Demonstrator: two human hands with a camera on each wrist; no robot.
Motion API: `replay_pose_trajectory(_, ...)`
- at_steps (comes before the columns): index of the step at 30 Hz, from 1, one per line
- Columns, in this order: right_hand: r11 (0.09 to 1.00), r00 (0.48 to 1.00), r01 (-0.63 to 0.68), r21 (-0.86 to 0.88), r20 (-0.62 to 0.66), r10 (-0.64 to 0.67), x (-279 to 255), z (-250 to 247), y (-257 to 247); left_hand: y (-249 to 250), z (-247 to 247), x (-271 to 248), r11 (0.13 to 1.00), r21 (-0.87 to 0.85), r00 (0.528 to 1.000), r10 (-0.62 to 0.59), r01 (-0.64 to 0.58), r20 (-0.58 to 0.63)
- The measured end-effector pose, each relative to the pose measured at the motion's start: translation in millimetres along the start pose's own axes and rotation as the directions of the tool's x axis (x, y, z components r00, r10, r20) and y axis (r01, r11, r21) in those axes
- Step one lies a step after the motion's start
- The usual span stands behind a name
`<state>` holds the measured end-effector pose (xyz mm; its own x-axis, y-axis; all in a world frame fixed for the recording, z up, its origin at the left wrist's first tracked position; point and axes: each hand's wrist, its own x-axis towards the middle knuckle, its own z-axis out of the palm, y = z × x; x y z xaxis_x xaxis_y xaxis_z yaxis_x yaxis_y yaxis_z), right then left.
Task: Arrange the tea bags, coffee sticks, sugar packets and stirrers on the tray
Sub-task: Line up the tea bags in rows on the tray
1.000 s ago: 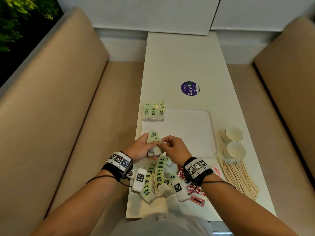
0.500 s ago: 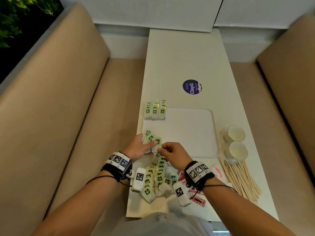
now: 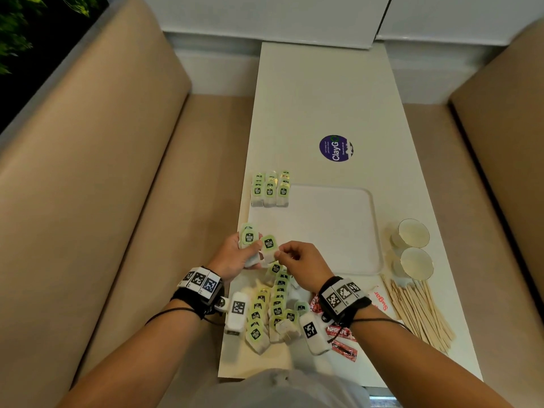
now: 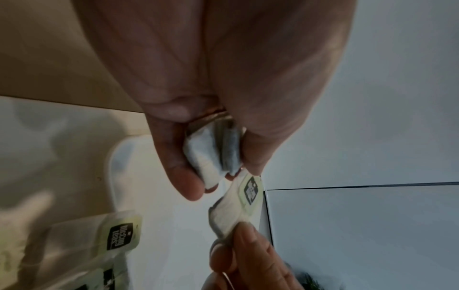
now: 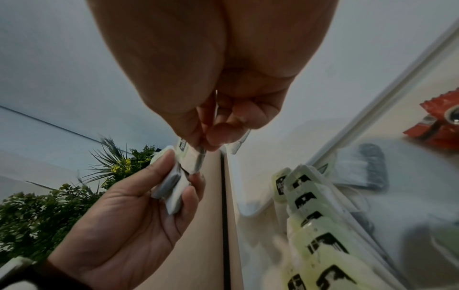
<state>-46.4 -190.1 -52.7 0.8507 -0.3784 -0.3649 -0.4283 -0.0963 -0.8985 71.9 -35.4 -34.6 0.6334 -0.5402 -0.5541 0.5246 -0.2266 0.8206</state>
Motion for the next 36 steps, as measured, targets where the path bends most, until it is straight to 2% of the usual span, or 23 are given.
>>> replay_pose_trajectory(4, 1.0, 1.0, -0.013, 0.003, 0.004, 0.013, 4.0, 1.4, 3.7, 2.1, -8.0, 6.2, 1.0, -0.015, 1.0, 0.015, -0.015, -0.023)
replay_pose_trajectory(12, 1.0, 1.0, 0.021, -0.01, 0.011, -0.021, 20.5, 7.4, -2.3, -1.9, -10.7, 14.9, 0.995, 0.098, 0.998, -0.016, 0.011, 0.053)
replay_pose_trajectory(19, 0.994, 1.0, 0.02, -0.107, 0.012, -0.019, 37.5, 7.1, 2.7, -0.4, -15.7, 30.5, 0.997, 0.063, 0.999, -0.033, 0.034, -0.015)
replay_pose_trajectory(25, 0.993, 0.998, 0.002, -0.116, -0.058, -0.009, 65.1, 6.7, 1.4, 1.5, -25.8, 47.9, 0.995, 0.014, 0.992, -0.094, 0.095, -0.085)
replay_pose_trajectory(30, 0.989, 0.995, -0.004, -0.148, -0.104, -0.012, 93.6, 10.1, -4.4, 7.7, -32.9, 55.0, 0.993, -0.036, 0.991, -0.117, 0.114, -0.07)
replay_pose_trajectory(36, 0.962, 0.993, -0.033, -0.271, -0.12, 0.0, 121.4, 17.3, -11.7, 7.8, -39.4, 59.9, 0.99, -0.049, 0.989, -0.136, 0.133, -0.061)
